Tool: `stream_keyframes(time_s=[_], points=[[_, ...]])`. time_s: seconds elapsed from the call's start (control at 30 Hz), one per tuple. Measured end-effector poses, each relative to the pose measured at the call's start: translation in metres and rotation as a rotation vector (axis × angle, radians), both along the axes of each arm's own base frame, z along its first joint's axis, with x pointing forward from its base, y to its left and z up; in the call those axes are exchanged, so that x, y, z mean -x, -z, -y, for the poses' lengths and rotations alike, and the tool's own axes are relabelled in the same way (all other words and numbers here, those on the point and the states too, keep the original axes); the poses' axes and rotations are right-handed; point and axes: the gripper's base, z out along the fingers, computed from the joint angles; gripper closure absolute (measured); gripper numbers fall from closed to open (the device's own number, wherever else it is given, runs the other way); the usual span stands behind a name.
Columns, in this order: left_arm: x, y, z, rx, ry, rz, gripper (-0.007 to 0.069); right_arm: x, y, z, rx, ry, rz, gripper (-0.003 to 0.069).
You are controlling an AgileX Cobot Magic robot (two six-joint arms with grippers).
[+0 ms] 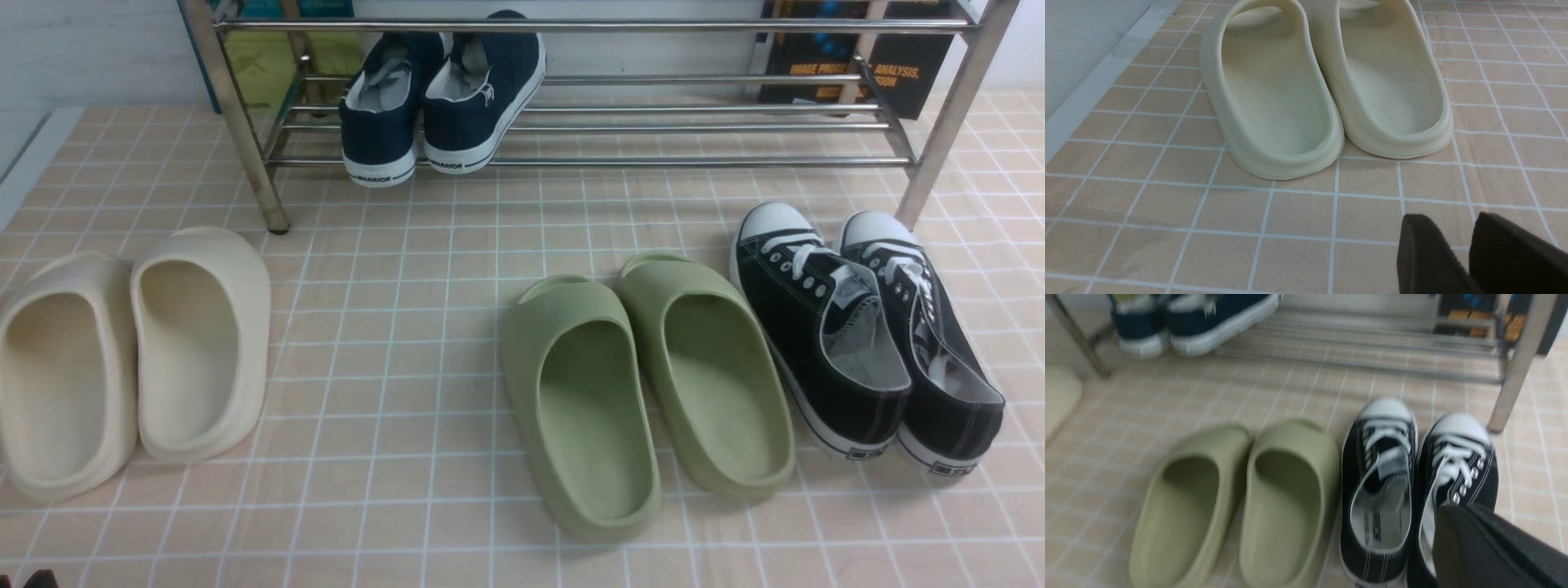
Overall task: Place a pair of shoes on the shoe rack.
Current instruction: Use the right arm to grab the shoe closest to it
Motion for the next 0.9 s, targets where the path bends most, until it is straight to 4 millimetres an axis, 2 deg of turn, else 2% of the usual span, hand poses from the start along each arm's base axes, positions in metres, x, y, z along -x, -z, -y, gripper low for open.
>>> stream_keyframes(time_s=[0.03,0.1,0.17,0.23,0.27,0.3,0.33,0.37,0.4,0.43,0.6,0.8,0.9], points=[[0.0,0.0,0.0,0.0,0.0,0.0,0.0409,-0.002,-0.004,0.0,0.008,-0.007,-0.005,0.0676],[0.0,0.0,0.0,0.0,0.0,0.0,0.0406,-0.032,0.0,0.0,0.076,-0.082,-0.204,0.0676],[0.0,0.0,0.0,0.0,0.0,0.0,0.0404,-0.052,0.007,-0.002,0.106,-0.125,-0.313,0.0676],[0.0,0.0,0.0,0.0,0.0,0.0,0.0402,-0.072,0.014,-0.009,0.133,-0.171,-0.392,0.0674],[0.0,0.0,0.0,0.0,0.0,0.0,0.0402,-0.074,0.014,-0.009,0.136,-0.171,-0.399,0.0673],[0.0,0.0,0.0,0.0,0.0,0.0,0.0401,-0.09,0.022,-0.017,0.168,-0.204,-0.448,0.0671],[0.0,0.0,0.0,0.0,0.0,0.0,0.04,-0.094,0.024,-0.019,0.171,-0.205,-0.46,0.0671],[0.0,0.0,0.0,0.0,0.0,0.0,0.0397,-0.107,0.032,-0.026,0.197,-0.214,-0.503,0.0662],[0.0,0.0,0.0,0.0,0.0,0.0,0.0396,-0.109,0.032,-0.027,0.196,-0.209,-0.508,0.0659],[0.0,0.0,0.0,0.0,0.0,0.0,0.0393,-0.12,0.042,-0.034,0.221,-0.208,-0.551,0.0643],[0.0,0.0,0.0,0.0,0.0,0.0,0.0389,-0.149,0.077,-0.056,0.343,-0.196,-0.644,0.0486],[0.0,0.0,0.0,0.0,0.0,0.0,0.0388,-0.177,0.118,-0.075,0.417,-0.156,-0.648,0.0225],[0.0,0.0,0.0,0.0,0.0,0.0,0.0388,-0.187,0.139,-0.079,0.418,-0.15,-0.67,0.015]])
